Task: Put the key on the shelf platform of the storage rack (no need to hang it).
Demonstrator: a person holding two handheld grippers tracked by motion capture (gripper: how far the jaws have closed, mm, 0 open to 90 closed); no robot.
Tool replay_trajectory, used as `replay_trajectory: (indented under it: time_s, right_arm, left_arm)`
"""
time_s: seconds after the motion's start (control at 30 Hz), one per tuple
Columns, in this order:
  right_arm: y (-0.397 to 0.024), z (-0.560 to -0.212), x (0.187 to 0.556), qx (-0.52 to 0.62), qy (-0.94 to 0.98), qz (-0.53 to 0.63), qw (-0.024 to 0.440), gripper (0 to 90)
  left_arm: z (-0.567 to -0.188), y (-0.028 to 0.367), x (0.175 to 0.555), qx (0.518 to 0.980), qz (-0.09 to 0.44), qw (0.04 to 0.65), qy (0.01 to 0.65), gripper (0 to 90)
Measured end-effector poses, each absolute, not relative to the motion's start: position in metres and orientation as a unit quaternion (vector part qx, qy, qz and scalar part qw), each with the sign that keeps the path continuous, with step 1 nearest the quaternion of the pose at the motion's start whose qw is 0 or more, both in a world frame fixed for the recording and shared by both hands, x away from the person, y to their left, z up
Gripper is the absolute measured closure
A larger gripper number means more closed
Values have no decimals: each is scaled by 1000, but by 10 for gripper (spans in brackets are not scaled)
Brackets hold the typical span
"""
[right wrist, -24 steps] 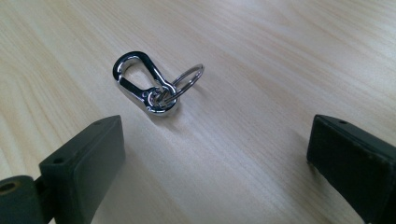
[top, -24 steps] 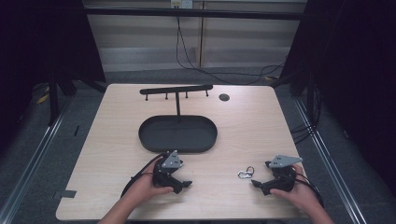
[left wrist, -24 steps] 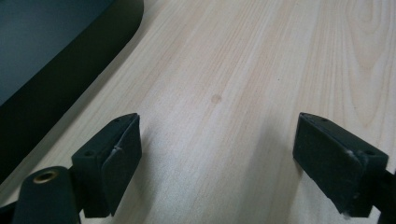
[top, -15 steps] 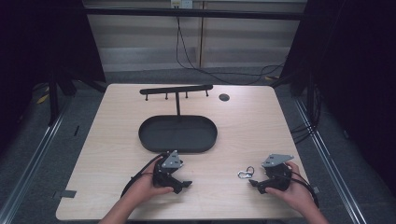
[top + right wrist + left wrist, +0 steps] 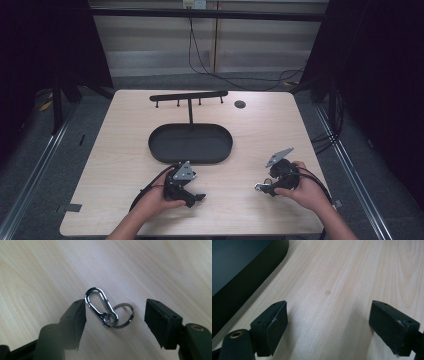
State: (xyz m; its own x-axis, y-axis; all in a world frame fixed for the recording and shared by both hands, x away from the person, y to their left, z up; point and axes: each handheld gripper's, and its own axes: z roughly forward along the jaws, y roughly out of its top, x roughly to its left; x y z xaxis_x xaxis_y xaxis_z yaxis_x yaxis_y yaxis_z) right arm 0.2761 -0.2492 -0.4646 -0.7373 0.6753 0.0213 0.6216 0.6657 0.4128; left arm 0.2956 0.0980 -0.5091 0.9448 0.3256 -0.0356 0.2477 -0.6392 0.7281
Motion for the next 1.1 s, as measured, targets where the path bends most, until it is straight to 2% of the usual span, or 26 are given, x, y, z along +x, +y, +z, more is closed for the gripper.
replay_trajectory:
  time_s: [0.07, 0.3, 0.33, 0.43, 0.47, 0.8, 1.1]
  right_arm:
    - [-240, -467, 279, 337, 924, 176, 50, 372]
    - [-230, -472, 284, 303, 941, 146, 42, 418]
    - [-228, -472, 284, 305, 941, 143, 35, 440]
    - [-223, -469, 286, 301, 946, 121, 18, 601]
    - [-221, -468, 287, 303, 946, 111, 17, 617]
    - [-210, -465, 294, 332, 940, 75, -7, 625]
    - [-204, -449, 296, 341, 936, 91, -9, 625]
  left_arm:
    - [-509, 98, 296, 904, 50, 394, 159, 152]
    - [-509, 98, 296, 904, 49, 394, 159, 152]
    - [-509, 98, 296, 904, 49, 394, 159, 152]
    - [-509, 98, 296, 904, 50, 394, 159, 152]
    - [-509, 98, 296, 904, 50, 394, 159, 152]
    - [-509, 98, 296, 904, 50, 394, 159, 152]
    - [-509, 98, 296, 904, 50, 394, 158, 152]
